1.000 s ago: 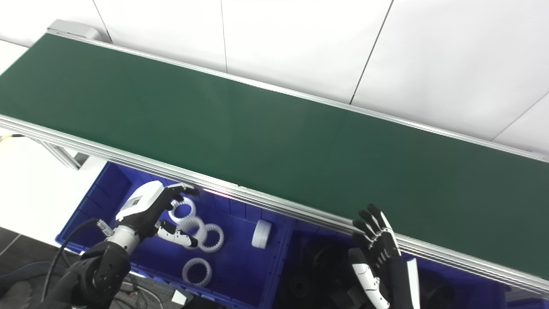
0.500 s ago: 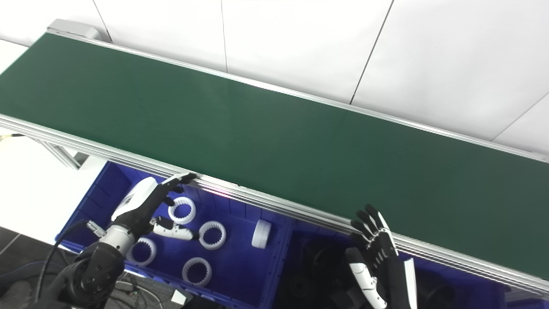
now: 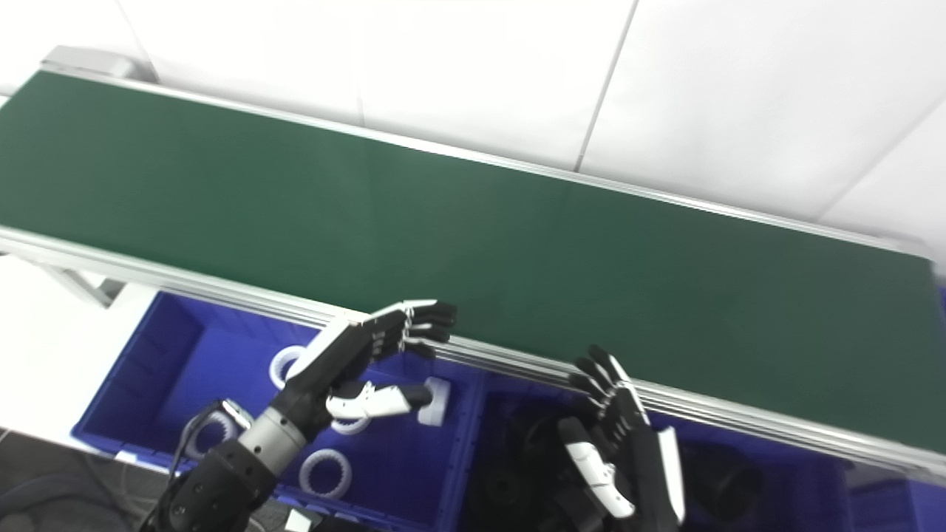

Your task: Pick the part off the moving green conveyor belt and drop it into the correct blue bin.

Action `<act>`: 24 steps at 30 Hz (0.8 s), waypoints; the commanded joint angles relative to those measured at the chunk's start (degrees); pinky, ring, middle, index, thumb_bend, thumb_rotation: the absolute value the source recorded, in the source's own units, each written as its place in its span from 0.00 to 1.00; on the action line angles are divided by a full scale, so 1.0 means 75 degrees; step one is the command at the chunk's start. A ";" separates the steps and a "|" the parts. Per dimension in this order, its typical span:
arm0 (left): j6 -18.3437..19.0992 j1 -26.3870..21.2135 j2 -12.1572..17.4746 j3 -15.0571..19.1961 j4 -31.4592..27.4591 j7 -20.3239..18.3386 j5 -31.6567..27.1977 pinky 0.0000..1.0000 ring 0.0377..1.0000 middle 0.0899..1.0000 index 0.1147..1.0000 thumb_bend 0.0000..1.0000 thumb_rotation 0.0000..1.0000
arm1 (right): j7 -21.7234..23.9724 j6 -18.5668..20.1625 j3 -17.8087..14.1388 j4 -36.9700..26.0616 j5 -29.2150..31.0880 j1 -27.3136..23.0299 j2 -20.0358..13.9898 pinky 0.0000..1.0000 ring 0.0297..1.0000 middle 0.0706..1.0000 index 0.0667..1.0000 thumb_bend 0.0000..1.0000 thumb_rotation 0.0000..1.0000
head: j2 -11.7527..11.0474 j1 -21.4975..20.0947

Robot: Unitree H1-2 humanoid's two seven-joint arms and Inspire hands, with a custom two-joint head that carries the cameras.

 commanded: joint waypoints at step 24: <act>-0.1149 -0.0219 -0.0089 0.0765 0.1481 -0.0381 -0.2197 0.78 0.83 0.84 0.81 0.89 0.43 | -0.0283 -0.0431 0.0273 -0.0037 -0.0588 0.0134 0.0431 0.73 0.80 0.84 0.89 0.62 0.70 | -0.0158 -0.0903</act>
